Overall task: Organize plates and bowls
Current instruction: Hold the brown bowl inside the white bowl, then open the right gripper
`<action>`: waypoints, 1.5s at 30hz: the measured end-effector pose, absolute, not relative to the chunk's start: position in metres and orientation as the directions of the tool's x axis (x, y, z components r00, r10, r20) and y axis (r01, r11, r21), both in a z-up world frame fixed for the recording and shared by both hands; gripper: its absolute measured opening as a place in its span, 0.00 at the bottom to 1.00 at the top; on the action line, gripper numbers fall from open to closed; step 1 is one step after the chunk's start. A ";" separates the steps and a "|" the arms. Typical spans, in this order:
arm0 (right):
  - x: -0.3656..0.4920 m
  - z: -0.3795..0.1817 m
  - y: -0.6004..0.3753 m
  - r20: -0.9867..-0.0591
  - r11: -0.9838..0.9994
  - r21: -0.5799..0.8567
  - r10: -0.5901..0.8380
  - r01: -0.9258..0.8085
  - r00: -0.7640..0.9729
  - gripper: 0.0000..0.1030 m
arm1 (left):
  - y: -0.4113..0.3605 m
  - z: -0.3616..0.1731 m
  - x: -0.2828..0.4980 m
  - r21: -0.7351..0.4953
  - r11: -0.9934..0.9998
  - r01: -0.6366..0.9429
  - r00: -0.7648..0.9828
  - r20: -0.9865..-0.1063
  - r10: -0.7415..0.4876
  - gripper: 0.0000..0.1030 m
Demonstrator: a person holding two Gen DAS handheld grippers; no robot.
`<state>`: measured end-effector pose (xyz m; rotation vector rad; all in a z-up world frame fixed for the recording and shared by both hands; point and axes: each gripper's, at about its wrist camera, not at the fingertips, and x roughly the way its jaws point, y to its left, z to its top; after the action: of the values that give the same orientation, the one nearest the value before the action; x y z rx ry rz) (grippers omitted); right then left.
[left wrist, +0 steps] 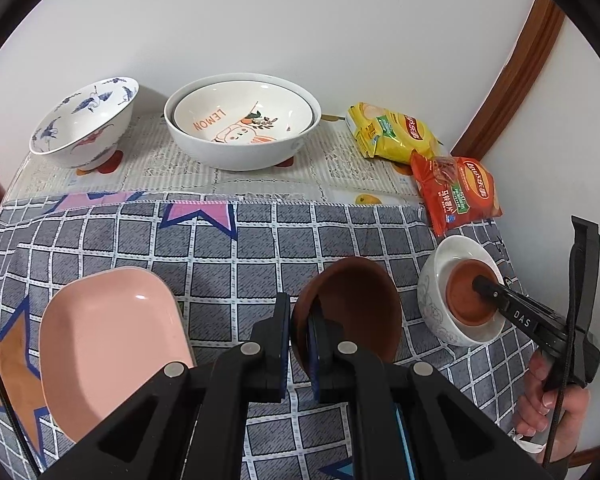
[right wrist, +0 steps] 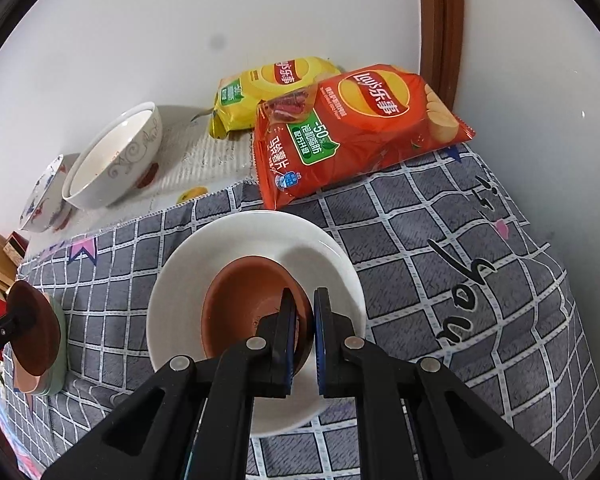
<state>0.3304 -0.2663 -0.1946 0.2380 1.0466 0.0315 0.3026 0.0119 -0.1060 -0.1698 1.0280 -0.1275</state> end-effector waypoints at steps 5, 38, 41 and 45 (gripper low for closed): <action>0.336 -0.199 -0.262 -0.861 0.978 0.195 0.135 0.073 0.490 0.08 | 0.010 -0.110 0.306 -0.206 0.978 0.030 0.503 -0.843 -0.193 0.08; 0.360 -0.215 -0.222 -0.919 0.994 -0.061 -0.018 -0.096 0.394 0.12 | 0.010 -0.117 0.307 -0.236 0.971 0.037 0.484 -0.846 -0.224 0.08; 0.360 -0.218 -0.218 -0.918 0.990 -0.084 -0.032 -0.116 0.396 0.14 | 0.011 -0.117 0.307 -0.236 0.971 0.038 0.484 -0.845 -0.225 0.08; 0.362 -0.219 -0.216 -0.919 0.988 -0.085 -0.029 -0.127 0.393 0.15 | 0.010 -0.116 0.307 -0.238 0.971 0.038 0.482 -0.846 -0.226 0.08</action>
<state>0.3617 -0.2158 -0.2188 -0.1505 1.1670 0.0628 0.3070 0.0100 -0.1164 -0.1966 1.0571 -0.1622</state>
